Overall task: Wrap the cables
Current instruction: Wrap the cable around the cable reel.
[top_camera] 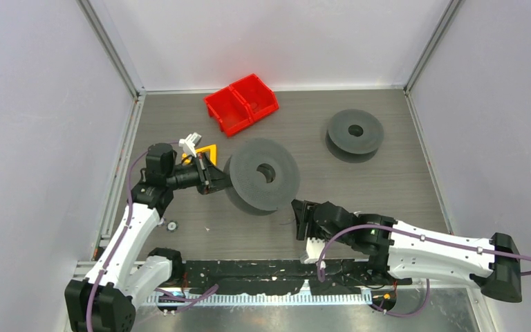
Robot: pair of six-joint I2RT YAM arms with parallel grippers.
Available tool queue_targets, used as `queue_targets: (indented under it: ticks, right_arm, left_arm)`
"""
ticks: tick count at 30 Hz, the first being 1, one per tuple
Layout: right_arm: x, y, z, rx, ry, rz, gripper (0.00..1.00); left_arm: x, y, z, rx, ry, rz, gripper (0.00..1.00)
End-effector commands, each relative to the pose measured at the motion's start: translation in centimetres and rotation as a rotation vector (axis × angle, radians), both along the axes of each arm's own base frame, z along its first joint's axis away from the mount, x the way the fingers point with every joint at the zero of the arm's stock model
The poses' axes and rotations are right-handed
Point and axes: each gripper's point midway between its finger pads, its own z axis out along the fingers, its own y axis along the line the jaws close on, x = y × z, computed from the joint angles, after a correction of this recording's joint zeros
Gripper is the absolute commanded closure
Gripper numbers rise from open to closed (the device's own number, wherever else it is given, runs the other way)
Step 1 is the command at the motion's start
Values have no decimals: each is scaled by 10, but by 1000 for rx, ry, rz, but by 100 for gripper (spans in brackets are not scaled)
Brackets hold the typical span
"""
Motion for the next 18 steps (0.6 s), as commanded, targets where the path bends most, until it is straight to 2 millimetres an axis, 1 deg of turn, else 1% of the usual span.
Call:
queue_targets:
  ticks: [1, 6, 9, 11, 13, 15, 18]
  right_arm:
    - [-5, 7, -2, -74, -41, 77, 44]
    - [-9, 14, -9, -111, -31, 108, 44]
    - [-6, 15, -16, -138, -30, 97, 44]
    - [-5, 17, -15, -131, -31, 91, 45]
    - [-2, 18, -15, -135, -40, 79, 47]
    - [1, 18, -17, -137, -49, 68, 51]
    - [3, 20, -19, -141, -49, 62, 52]
  left_arm:
    - [-7, -2, 31, -41, -109, -55, 100]
    - [-8, -2, 31, -44, -108, -60, 100]
    - [-8, -2, 31, -45, -106, -63, 100]
    - [-9, -3, 31, -46, -106, -66, 100]
    - [-9, -2, 31, -47, -106, -68, 100]
    - [-9, -3, 31, -49, -101, -72, 100]
    - [-10, -3, 31, -51, -99, -75, 100]
